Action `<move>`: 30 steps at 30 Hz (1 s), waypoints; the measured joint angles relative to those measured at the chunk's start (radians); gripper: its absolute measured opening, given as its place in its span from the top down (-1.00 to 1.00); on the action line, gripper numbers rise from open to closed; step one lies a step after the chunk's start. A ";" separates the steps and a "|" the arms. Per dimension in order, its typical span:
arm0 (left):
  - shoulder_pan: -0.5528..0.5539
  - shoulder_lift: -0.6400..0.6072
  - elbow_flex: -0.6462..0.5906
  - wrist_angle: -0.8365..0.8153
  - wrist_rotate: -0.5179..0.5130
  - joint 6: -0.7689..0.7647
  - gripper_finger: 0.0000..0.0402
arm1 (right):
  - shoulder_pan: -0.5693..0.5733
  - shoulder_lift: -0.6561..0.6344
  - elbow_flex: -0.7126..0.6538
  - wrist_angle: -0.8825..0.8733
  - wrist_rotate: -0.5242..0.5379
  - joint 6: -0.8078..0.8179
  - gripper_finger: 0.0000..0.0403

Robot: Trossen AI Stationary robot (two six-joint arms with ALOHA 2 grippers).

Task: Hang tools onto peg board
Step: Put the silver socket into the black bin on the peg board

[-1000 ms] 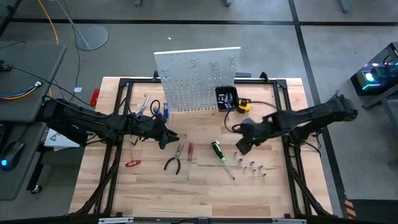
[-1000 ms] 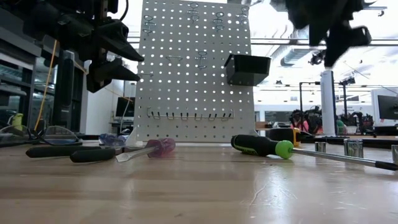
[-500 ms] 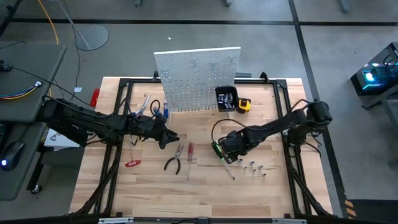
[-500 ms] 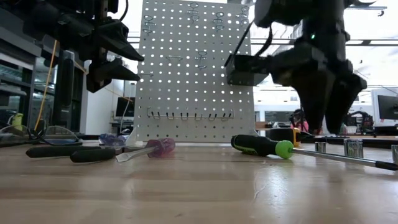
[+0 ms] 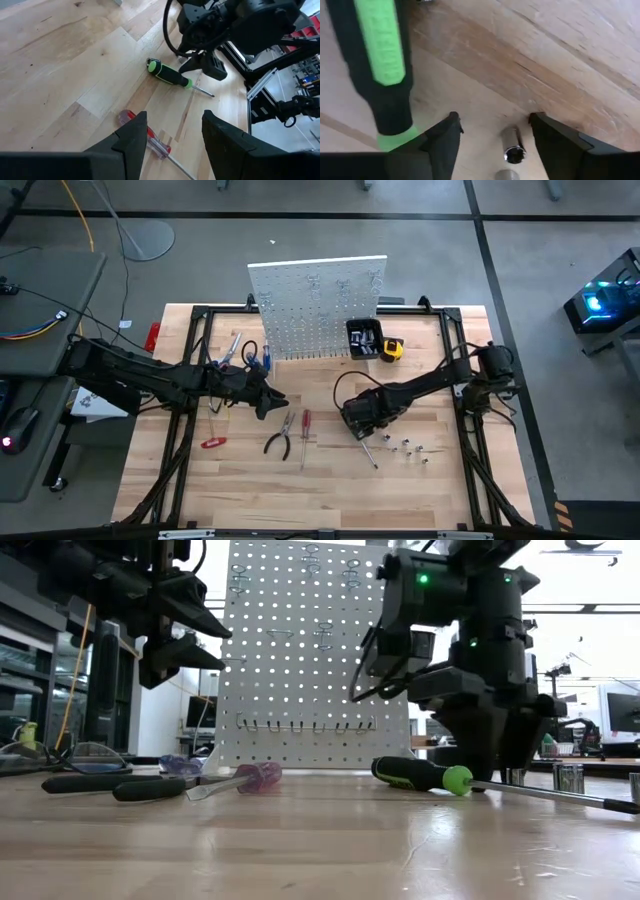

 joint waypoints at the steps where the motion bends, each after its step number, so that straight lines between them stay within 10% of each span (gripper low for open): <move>1: 0.000 0.000 0.000 0.000 0.000 0.000 0.14 | 0.002 0.001 0.000 -0.010 0.000 0.001 -0.04; 30: 0.000 0.000 0.000 -0.002 0.001 0.002 0.14 | 0.030 -0.126 0.003 -0.105 -0.032 -0.132 0.84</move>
